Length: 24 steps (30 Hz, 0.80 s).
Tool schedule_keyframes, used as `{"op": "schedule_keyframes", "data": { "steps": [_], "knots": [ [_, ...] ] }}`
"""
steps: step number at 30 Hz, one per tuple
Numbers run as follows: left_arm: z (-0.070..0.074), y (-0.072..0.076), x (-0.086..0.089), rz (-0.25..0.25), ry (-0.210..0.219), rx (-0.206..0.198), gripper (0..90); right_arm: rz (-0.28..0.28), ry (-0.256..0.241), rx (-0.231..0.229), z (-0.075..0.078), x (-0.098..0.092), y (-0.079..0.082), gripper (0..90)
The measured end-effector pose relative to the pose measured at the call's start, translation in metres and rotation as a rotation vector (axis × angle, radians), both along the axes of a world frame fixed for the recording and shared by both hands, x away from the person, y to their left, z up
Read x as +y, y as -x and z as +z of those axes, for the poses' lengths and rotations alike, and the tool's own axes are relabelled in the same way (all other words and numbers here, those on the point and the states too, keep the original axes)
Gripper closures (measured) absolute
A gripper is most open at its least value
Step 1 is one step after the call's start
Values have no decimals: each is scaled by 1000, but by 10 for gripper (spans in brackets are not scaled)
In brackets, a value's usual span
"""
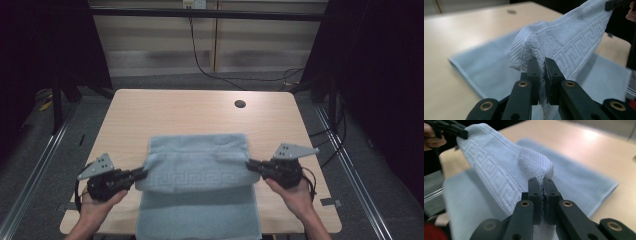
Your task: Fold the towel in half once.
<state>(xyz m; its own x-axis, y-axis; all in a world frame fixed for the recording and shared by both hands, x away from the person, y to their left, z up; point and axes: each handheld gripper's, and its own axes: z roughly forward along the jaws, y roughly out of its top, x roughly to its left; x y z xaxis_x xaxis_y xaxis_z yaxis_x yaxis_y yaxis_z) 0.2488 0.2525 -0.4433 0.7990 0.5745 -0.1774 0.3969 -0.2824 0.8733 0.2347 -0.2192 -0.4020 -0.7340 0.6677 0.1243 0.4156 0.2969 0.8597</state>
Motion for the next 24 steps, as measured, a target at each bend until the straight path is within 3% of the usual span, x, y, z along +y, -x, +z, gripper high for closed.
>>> {"op": "schedule_keyframes", "data": {
  "steps": [5,7,11,13,15,17,19,22,24],
  "knots": [
    [-33,16,3,-35,-23,85,818,20,-1,94,-38,-2,28,851],
    [-34,23,2,-38,-63,73,807,35,-6,125,-48,-3,37,840],
    [-34,36,4,-60,-57,79,803,77,34,167,-58,-5,58,810],
    [-36,44,5,-81,-60,89,792,80,18,188,-62,-8,68,801],
    [-34,53,9,-89,-38,99,763,79,30,205,-66,-11,76,763],
    [-28,60,16,-86,7,74,730,91,16,220,-68,-14,83,731],
    [-23,59,22,-77,45,73,697,73,24,210,-67,-15,86,687],
    [-21,43,27,-24,38,92,673,47,17,192,-60,-18,81,613],
    [-23,29,23,-29,6,91,661,47,9,171,-54,-19,70,618]
  ]
}}
